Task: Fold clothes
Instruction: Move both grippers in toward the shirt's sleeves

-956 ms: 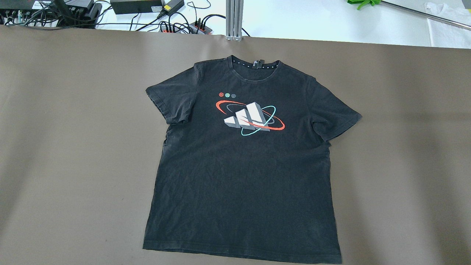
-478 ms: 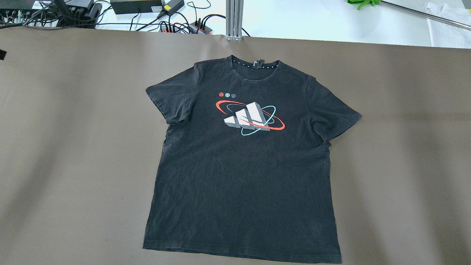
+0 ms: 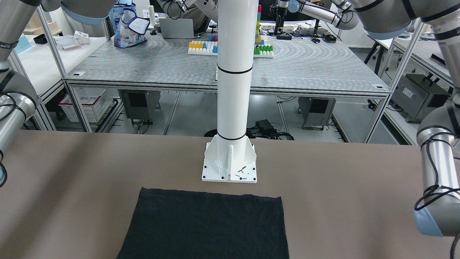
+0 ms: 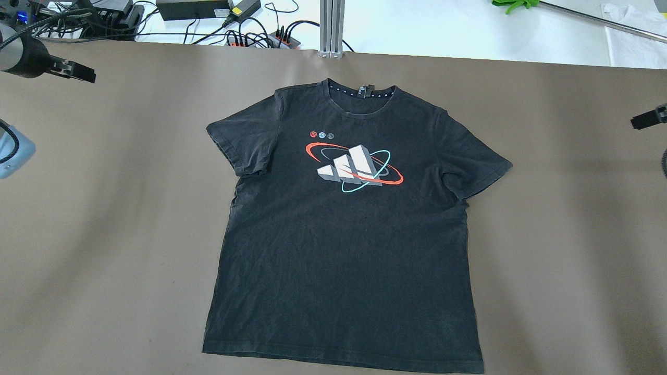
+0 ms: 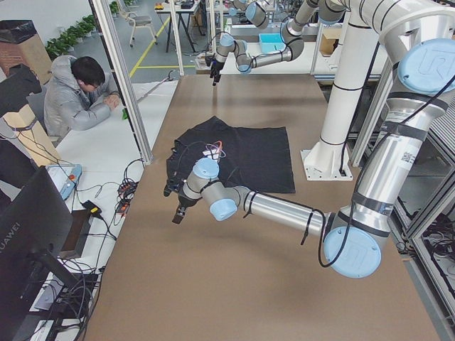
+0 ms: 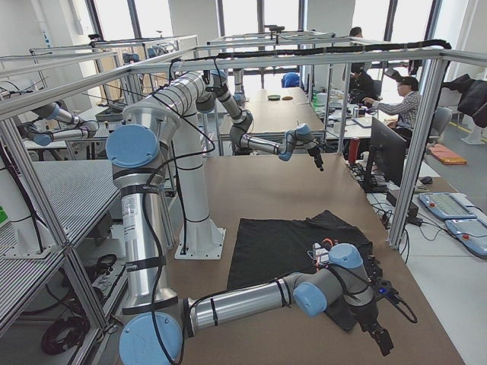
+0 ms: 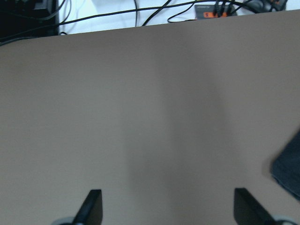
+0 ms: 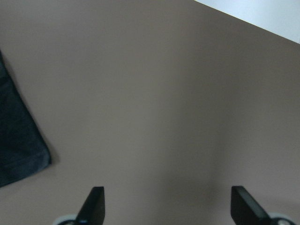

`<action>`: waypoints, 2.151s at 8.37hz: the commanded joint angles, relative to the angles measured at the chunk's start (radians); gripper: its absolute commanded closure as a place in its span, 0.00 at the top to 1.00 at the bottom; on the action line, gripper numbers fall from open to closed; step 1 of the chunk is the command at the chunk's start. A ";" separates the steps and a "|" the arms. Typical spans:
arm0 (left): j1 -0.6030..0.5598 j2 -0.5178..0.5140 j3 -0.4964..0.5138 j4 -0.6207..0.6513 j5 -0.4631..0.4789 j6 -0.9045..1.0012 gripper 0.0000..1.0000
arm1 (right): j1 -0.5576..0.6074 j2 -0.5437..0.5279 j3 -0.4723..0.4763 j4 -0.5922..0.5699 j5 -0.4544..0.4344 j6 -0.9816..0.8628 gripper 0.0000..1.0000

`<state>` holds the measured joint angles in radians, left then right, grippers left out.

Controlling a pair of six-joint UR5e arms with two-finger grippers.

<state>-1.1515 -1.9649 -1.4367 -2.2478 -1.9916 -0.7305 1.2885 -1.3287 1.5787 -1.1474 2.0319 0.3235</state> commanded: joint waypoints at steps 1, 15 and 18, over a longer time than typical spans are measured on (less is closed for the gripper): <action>0.084 -0.055 0.105 -0.174 -0.001 -0.137 1.00 | -0.112 0.066 -0.081 0.133 -0.002 0.202 0.95; 0.090 -0.223 0.269 -0.174 0.030 -0.173 1.00 | -0.305 0.097 -0.330 0.485 -0.102 0.433 0.94; 0.090 -0.224 0.269 -0.174 0.030 -0.173 1.00 | -0.307 0.095 -0.365 0.511 -0.102 0.434 0.94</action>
<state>-1.0616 -2.1886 -1.1673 -2.4222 -1.9620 -0.9035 0.9823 -1.2323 1.2411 -0.6608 1.9298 0.7565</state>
